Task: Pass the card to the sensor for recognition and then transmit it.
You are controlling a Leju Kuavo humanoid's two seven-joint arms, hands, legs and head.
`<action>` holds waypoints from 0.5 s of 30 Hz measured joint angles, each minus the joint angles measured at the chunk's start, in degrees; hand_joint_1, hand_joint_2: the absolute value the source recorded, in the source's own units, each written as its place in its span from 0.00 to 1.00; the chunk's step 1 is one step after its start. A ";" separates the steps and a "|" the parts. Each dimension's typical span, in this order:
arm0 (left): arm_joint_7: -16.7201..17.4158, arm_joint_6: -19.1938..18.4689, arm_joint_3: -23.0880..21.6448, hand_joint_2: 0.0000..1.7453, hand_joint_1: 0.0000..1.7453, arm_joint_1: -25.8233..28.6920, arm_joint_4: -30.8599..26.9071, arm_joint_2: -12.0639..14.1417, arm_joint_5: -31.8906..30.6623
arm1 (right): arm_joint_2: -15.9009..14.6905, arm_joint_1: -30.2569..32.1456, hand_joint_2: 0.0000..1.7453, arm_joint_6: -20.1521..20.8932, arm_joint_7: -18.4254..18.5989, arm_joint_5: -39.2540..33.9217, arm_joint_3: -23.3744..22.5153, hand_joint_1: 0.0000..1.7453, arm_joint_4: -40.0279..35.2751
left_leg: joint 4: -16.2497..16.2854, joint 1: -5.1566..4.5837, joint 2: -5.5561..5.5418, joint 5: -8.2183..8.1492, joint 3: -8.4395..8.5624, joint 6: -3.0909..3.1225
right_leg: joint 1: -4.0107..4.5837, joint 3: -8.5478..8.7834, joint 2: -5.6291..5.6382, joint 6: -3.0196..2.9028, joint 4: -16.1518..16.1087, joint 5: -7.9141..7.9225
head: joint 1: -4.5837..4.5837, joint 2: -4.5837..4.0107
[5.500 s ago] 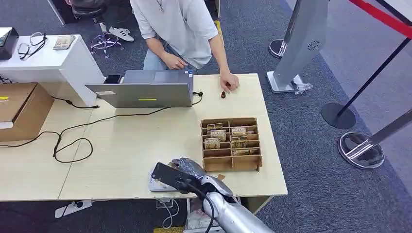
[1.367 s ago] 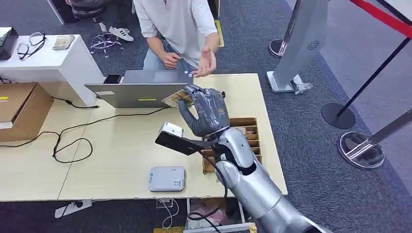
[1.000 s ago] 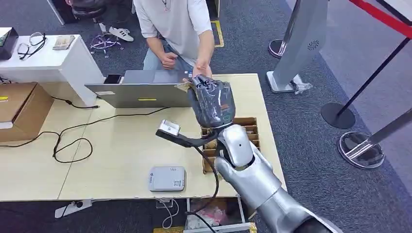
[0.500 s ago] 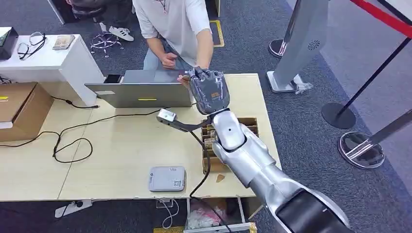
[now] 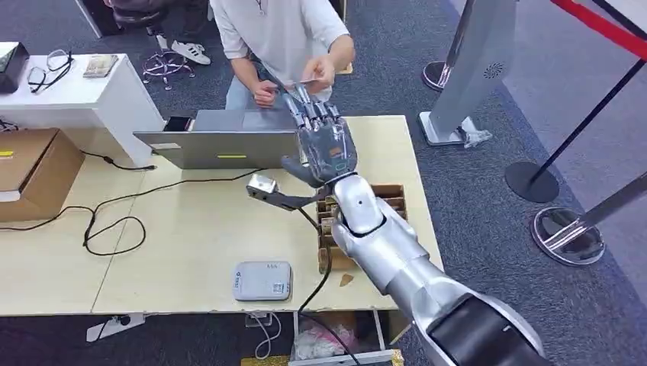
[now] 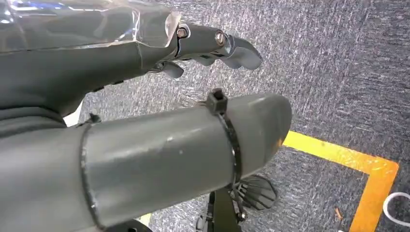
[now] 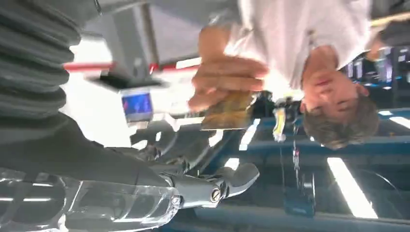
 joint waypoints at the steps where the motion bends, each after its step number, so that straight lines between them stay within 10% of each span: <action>1: 0.00 -0.07 0.00 0.00 0.00 0.11 0.00 0.00 0.11 | 0.38 0.36 0.00 -0.04 -4.44 -5.29 -1.57 0.00 -0.11 | 0.00 0.00 0.01 -0.01 0.00 0.00 | 0.00 0.00 0.01 0.00 0.00 0.00 | 0.00 0.00; 8: 0.30 -0.22 0.07 0.00 0.00 0.56 0.00 0.07 0.57 | 2.25 4.62 0.00 5.69 -16.49 -27.55 -8.71 0.00 -4.57 | 0.00 0.00 0.01 0.00 0.00 0.00 | 0.00 -0.01 0.00 0.00 0.00 0.00 | 0.00 0.00; 15: 0.57 -0.26 0.13 0.00 0.00 0.66 0.00 0.07 1.09 | 1.47 12.57 0.00 12.70 -16.31 -36.24 -9.10 0.00 -16.90 | 0.00 0.00 0.01 -0.01 -0.02 0.01 | 0.00 -0.06 0.01 0.01 -0.02 -0.02 | 0.00 0.00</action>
